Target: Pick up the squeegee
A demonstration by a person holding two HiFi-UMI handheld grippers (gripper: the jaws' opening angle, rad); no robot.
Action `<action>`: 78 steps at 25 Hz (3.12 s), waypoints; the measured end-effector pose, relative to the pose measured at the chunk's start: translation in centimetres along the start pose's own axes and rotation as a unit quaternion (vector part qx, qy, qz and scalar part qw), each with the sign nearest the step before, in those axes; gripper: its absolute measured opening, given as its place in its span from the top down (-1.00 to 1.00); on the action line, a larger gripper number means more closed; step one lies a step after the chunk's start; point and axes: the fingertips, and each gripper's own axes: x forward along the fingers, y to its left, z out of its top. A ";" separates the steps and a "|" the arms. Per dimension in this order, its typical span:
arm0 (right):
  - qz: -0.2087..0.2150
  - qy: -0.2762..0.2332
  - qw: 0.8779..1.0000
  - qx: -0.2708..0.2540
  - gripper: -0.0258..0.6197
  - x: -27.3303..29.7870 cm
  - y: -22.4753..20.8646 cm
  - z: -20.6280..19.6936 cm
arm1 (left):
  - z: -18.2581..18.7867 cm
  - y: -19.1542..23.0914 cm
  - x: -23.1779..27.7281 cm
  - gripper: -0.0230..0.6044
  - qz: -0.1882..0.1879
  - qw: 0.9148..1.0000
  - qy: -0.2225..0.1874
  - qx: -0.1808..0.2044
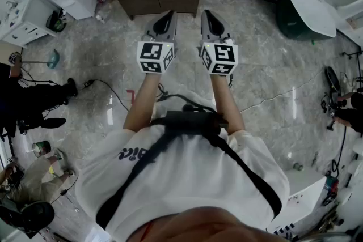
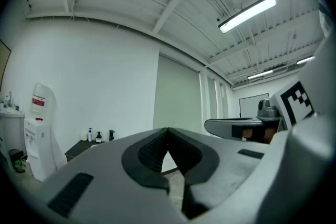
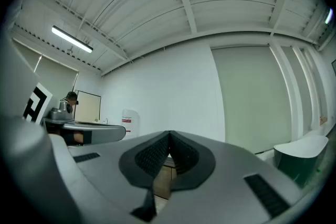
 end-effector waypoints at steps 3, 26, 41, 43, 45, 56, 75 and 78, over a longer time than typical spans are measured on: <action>-0.002 0.002 1.000 0.001 0.90 0.8 1.4 -0.3 | 0.0 1.1 -0.6 0.89 -0.004 1.000 0.001 0.002; 0.006 0.029 1.000 0.006 0.90 8.1 2.9 -3.3 | -2.7 8.0 2.0 0.89 0.008 0.999 0.012 -0.046; 0.038 -0.019 0.998 0.044 0.90 23.9 -8.4 -1.8 | -0.7 11.9 20.9 0.89 0.020 1.000 0.015 -0.013; 0.050 -0.021 0.998 0.045 0.90 25.3 -9.3 -1.9 | -0.7 12.7 22.5 0.89 0.025 0.999 0.016 -0.013; 0.055 -0.024 0.998 0.035 0.90 26.6 -10.1 -2.2 | -1.1 13.5 23.9 0.89 0.031 0.999 0.018 -0.015; 0.077 -0.016 0.996 0.050 0.91 36.6 -12.8 -4.9 | -4.0 19.7 33.6 0.89 0.016 0.999 0.033 -0.037; -0.008 0.034 0.998 0.060 0.91 59.4 -17.8 -7.8 | -5.7 36.1 52.6 0.89 -0.077 0.994 0.042 -0.066; -0.033 0.051 0.996 0.060 0.91 60.2 -19.6 -9.1 | -7.5 36.2 54.6 0.89 -0.086 0.992 0.060 -0.077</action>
